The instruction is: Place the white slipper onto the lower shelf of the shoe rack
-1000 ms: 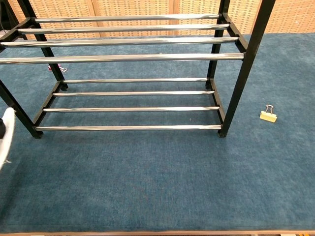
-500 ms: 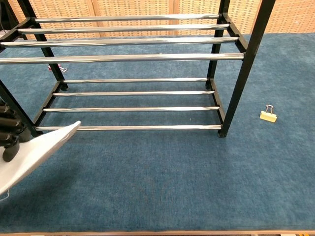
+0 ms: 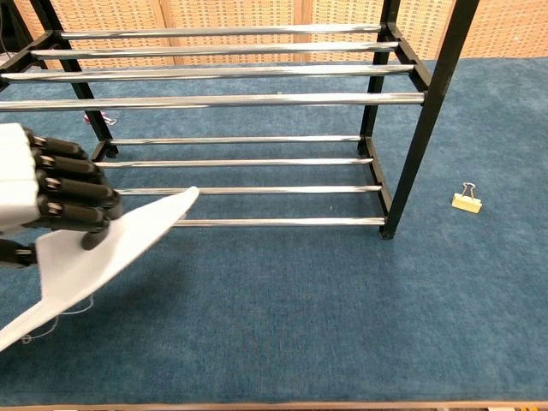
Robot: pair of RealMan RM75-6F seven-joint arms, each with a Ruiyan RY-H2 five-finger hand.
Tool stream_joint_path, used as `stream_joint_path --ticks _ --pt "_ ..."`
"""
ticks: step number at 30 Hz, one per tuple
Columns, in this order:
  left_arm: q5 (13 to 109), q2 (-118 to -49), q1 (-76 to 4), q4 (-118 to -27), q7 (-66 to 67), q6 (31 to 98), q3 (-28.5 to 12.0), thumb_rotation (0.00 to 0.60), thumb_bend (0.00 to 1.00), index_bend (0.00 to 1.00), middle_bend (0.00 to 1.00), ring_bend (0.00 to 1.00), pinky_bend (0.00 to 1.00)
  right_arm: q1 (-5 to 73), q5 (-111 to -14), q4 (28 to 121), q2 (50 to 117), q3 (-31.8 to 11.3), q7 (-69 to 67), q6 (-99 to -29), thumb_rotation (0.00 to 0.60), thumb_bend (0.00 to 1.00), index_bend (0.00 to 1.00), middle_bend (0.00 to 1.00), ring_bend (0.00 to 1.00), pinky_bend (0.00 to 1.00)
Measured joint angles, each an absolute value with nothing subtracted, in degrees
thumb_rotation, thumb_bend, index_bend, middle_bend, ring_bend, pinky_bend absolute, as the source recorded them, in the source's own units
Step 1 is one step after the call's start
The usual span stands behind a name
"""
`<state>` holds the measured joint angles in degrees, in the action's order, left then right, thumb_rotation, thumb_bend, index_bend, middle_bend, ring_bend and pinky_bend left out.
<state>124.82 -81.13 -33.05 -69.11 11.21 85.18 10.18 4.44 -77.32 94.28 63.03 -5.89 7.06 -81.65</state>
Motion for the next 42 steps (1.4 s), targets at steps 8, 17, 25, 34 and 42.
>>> stream_joint_path --ticks 8,17,25,34,42 --pt "122.8 -83.9 -36.1 -69.3 13.2 80.0 7.9 0.6 0.49 0.67 0.51 0.47 0.53 4.4 -77.0 94.2 62.7 -6.1 6.3 -81.7 0.6 0.0 0.0 0.0 0.0 0.0" --pt "117.4 -86.5 -37.3 -66.1 10.8 76.0 6.2 0.6 0.48 0.67 0.51 0.47 0.53 4.4 -76.7 94.1 62.5 -6.2 6.0 -81.5 0.6 0.0 0.0 0.0 0.0 0.0" --pt "113.7 -88.4 -38.8 -65.0 8.8 72.8 5.1 0.6 0.47 0.67 0.51 0.46 0.53 4.5 -76.5 94.0 62.6 -6.2 6.0 -81.2 0.6 0.0 0.0 0.0 0.0 0.0" --pt "109.7 -89.3 -40.0 -64.4 8.7 69.6 3.8 0.6 0.47 0.67 0.51 0.46 0.53 4.5 -76.3 93.9 62.4 -6.3 5.7 -81.0 0.6 0.0 0.0 0.0 0.0 0.0" --pt "105.1 -89.6 -40.4 -64.2 8.9 66.8 2.5 0.6 0.47 0.67 0.51 0.46 0.53 4.5 -76.2 94.1 62.3 -6.3 5.6 -81.0 0.6 0.0 0.0 0.0 0.0 0.0"
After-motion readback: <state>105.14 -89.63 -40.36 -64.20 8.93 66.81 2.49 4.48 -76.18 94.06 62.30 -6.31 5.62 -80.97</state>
